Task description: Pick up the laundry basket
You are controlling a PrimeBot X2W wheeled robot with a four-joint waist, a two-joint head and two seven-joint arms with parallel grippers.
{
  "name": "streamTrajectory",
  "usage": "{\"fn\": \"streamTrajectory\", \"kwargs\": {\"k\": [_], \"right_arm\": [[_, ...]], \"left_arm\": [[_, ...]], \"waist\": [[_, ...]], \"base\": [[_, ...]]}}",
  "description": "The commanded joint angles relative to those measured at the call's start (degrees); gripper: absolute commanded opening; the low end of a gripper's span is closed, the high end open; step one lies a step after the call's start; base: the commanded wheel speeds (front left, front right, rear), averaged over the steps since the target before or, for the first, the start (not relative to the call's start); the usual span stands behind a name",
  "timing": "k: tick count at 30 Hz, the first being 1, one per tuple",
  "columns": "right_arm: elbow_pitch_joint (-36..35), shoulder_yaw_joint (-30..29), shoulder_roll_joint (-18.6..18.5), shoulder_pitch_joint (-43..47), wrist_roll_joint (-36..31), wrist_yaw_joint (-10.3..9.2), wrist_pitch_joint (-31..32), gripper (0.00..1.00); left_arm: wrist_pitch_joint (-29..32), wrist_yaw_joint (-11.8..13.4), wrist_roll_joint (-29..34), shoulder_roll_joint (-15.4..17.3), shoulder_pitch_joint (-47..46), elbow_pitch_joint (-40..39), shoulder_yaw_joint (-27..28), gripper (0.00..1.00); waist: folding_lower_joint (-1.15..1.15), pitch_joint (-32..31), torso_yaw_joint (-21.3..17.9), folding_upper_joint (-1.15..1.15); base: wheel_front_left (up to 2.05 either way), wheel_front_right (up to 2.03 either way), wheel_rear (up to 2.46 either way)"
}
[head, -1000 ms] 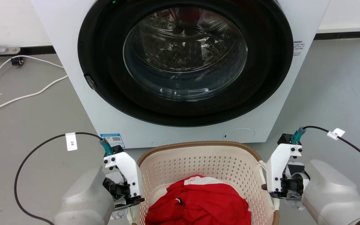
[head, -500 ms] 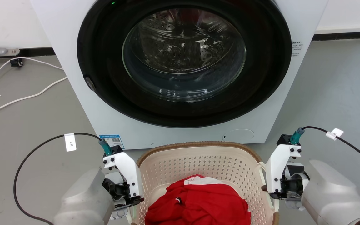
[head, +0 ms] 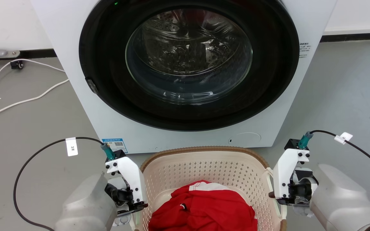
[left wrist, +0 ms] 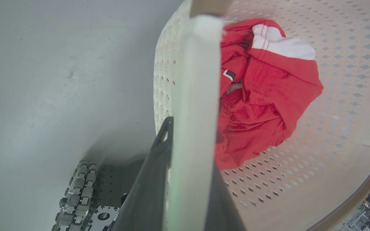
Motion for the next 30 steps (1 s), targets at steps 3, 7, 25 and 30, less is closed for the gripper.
{"fn": "streamTrajectory", "kwargs": {"k": [3,7,25,30], "right_arm": [[-0.35,-0.31,1.29,0.52,0.29,0.21,0.55,0.0],[-0.34,-0.56,1.14,0.52,-0.02,0.21,0.75,0.0],[-0.34,-1.94,1.32,0.79,-1.45,0.2,0.79,0.0],[-0.33,-2.36,1.28,1.0,-1.86,0.2,0.86,0.0]], "left_arm": [[-0.32,-0.97,-0.92,-1.42,0.13,-0.87,0.3,0.0],[-0.53,-0.99,-0.98,-1.36,0.16,-0.85,0.24,0.0],[-1.09,-1.08,-1.14,-1.22,0.32,-0.8,-0.16,0.0],[-1.04,-1.12,-1.28,-1.23,0.53,-0.79,-0.2,0.0]], "waist": [[0.0,-0.12,-0.02,0.0],[0.0,-0.06,-0.05,0.0],[0.0,-0.13,-0.12,0.0],[0.0,-0.31,-0.17,0.0]], "base": [[0.0,0.0,0.0],[0.0,0.0,0.0],[0.0,0.0,0.0],[0.0,0.0,0.0]]}}
